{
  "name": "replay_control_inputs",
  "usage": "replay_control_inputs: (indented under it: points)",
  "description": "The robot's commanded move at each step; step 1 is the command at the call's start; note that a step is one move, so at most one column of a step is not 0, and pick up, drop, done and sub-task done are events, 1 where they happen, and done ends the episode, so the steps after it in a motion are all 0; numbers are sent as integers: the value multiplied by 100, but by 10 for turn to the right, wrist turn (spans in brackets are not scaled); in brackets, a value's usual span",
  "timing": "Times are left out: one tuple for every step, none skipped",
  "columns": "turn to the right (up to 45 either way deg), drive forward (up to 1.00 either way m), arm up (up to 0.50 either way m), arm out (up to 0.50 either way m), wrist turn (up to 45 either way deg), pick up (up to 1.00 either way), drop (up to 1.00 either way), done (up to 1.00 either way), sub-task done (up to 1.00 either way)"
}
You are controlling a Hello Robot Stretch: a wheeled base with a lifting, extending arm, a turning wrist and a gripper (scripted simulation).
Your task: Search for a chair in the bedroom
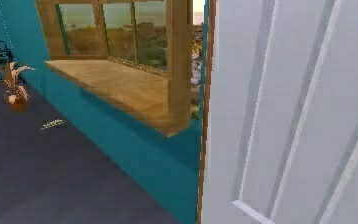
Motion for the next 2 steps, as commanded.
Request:
replay_control_inputs:
  points:
    - [-450,0,0,0,0,0,0,0,0]
    - [-120,0,0,0,0,0,0,0,0]
